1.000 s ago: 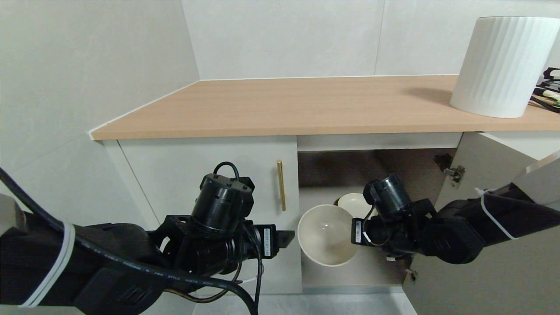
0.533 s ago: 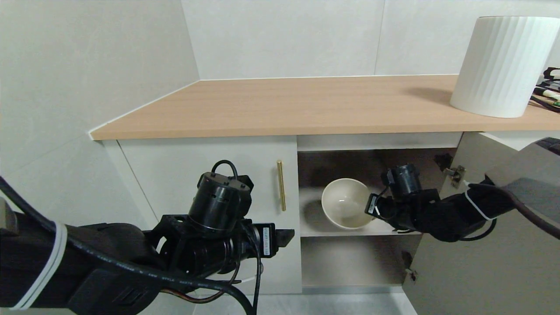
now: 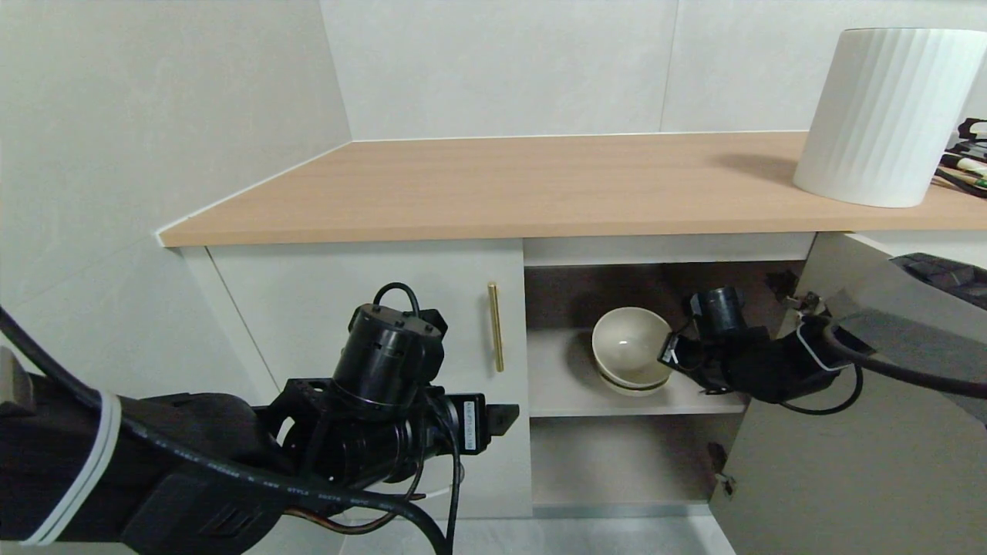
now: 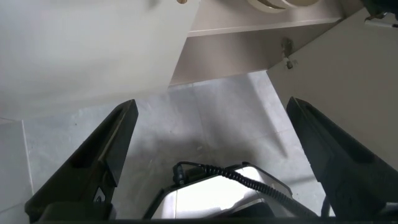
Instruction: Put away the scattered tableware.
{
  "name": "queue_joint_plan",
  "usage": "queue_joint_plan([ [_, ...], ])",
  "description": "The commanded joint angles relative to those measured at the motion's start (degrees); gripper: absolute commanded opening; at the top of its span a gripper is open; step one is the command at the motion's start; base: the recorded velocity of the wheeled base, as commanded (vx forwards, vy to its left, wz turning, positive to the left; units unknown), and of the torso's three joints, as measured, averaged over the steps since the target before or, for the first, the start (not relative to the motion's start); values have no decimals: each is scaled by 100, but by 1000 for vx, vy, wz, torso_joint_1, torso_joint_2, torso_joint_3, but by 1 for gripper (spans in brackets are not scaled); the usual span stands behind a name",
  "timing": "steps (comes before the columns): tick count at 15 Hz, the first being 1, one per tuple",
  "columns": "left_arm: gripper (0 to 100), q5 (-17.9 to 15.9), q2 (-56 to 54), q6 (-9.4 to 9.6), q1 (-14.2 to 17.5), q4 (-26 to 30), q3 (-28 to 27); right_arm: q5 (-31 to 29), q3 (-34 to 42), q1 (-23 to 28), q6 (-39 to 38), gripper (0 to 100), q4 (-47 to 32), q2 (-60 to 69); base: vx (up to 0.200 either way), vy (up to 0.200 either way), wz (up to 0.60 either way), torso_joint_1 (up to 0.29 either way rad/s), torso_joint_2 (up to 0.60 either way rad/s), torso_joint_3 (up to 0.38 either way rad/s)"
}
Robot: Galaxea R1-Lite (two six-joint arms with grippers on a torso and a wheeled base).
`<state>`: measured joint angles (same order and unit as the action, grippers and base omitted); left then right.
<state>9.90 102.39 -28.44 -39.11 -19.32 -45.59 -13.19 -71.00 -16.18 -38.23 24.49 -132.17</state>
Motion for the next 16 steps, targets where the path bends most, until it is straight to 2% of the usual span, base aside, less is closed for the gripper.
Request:
queue_joint_plan([
  [1,100,3,27,-12,0,-1,-2,-17,-81,88,9,0,3,-169,0,0,0,0,0,0],
  [3,100,3,27,-65,0,-1,-2,-34,-98,141,9,0,12,-230,0,0,0,0,0,0],
  [10,100,3,27,-74,0,-1,-11,-34,-169,141,9,0,21,-283,0,0,0,0,0,0],
  [11,100,3,27,-74,0,-1,-11,-34,-169,141,9,100,21,-283,0,0,0,0,0,0],
  [16,100,3,9,-74,8,-1,-11,9,-125,106,9,100,12,-230,0,0,0,0,0,0],
])
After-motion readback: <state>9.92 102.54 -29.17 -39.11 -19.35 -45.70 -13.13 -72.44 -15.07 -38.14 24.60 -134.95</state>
